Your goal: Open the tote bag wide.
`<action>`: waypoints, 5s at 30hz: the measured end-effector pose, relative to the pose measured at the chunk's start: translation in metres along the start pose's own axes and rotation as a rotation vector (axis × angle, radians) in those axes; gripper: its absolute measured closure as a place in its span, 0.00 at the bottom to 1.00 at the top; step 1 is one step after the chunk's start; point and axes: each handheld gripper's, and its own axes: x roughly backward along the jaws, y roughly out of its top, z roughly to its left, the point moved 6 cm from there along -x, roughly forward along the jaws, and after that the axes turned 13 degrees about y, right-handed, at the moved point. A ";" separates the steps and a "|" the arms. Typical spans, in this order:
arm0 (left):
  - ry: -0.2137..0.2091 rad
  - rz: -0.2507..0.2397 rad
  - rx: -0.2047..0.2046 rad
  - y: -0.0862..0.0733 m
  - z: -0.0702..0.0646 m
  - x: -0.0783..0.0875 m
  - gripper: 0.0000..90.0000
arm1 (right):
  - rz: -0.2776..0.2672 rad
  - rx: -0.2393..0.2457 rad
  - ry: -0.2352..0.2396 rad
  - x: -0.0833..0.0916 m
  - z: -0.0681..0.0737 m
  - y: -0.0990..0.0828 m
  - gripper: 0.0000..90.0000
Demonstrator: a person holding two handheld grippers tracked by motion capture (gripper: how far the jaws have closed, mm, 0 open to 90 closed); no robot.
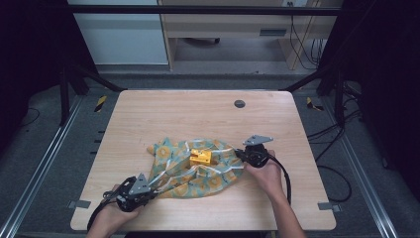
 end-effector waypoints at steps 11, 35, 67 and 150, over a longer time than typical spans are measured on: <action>0.027 0.009 0.014 -0.003 0.008 0.002 0.99 | -0.013 -0.006 -0.018 0.002 -0.004 0.000 0.99; 0.071 -0.082 0.051 0.004 0.011 0.013 0.78 | -0.052 0.009 -0.062 0.013 0.000 0.003 0.74; 0.083 -0.170 0.077 0.104 0.059 -0.023 0.33 | -0.102 0.080 0.001 0.052 0.074 0.033 0.15; 0.169 -0.046 0.245 0.089 0.085 -0.092 1.00 | 0.215 0.131 0.122 0.022 0.077 -0.047 1.00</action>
